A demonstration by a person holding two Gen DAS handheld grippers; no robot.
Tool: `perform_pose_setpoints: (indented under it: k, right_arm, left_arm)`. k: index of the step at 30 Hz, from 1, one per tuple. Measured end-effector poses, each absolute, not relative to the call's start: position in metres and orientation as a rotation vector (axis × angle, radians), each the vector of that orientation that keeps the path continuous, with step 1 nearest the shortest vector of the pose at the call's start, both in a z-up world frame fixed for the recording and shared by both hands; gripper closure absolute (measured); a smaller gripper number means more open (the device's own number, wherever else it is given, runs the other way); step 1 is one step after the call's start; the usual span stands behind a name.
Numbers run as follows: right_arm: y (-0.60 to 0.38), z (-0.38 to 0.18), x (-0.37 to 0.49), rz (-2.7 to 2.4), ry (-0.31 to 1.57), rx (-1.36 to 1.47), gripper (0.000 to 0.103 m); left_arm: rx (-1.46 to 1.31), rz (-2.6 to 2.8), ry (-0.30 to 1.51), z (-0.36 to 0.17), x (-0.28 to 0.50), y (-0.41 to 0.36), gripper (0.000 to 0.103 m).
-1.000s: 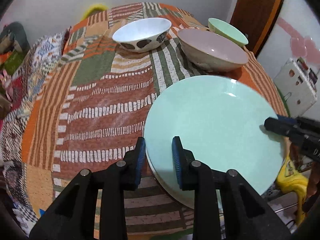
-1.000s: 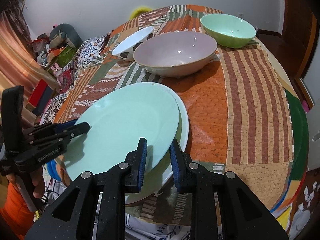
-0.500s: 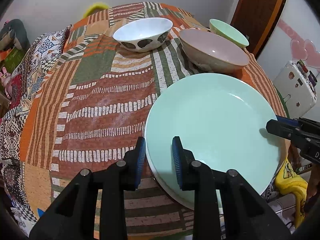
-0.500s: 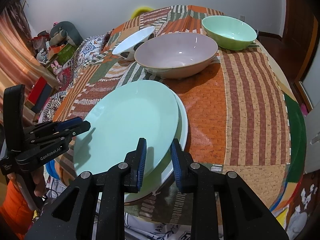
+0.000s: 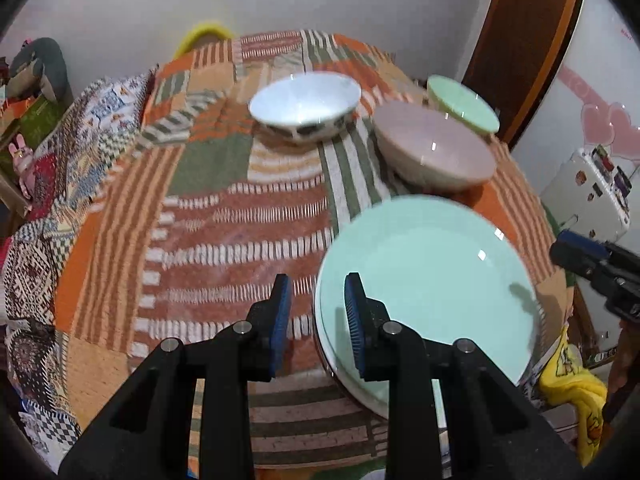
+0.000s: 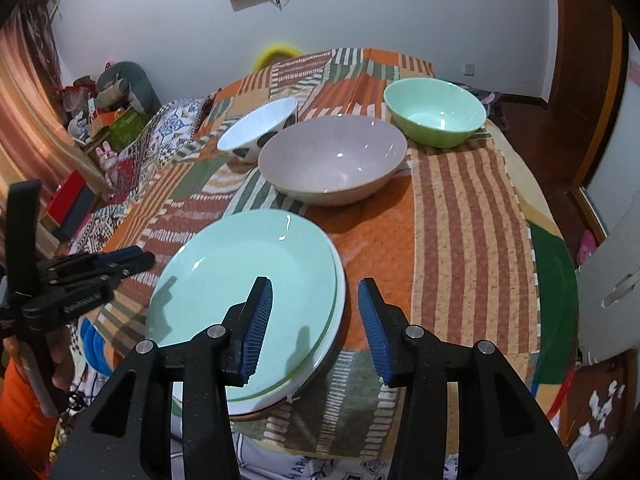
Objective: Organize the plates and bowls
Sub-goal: 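Move both grippers to the pink bowl and close them on its rim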
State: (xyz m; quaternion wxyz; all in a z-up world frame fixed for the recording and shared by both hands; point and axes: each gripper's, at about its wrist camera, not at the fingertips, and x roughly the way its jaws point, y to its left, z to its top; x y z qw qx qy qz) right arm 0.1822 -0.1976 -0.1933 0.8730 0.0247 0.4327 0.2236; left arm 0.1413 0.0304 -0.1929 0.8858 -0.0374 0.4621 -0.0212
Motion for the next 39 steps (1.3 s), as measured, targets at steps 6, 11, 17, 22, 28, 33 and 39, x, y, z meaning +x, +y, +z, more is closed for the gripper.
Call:
perform_pose_setpoints:
  k: [6, 11, 17, 22, 28, 33, 39]
  right_arm:
    - [-0.204, -0.179, 0.186, 0.453, 0.854, 0.072, 0.061]
    - [-0.210, -0.167, 0.197, 0.431, 0.801, 0.087, 0.055]
    - [-0.218, -0.160, 0.220, 0.404, 0.761, 0.115, 0.046]
    - [-0.218, -0.167, 0.242, 0.392, 0.766, 0.133, 0.045]
    - [-0.221, -0.185, 0.272, 0.386, 0.818, 0.172, 0.045]
    - [-0.219, -0.200, 0.291, 0.372, 0.848, 0.167, 0.045]
    - [-0.217, -0.216, 0.307, 0.382, 0.883, 0.183, 0.054]
  left_arm:
    - [-0.073, -0.048, 0.876, -0.158, 0.150, 0.029, 0.065]
    - [-0.061, -0.050, 0.831, -0.138, 0.170, 0.021, 0.045]
    - [-0.051, -0.062, 0.831, -0.137, 0.207, 0.008, 0.034]
    - [-0.033, -0.085, 0.868, -0.151, 0.244, -0.007, 0.034]
    - [-0.015, -0.096, 0.929, -0.180, 0.285, -0.018, 0.034]
    - [-0.034, -0.111, 0.960, -0.201, 0.308, -0.018, 0.034]
    - [-0.040, -0.126, 0.995, -0.220, 0.326, -0.019, 0.047]
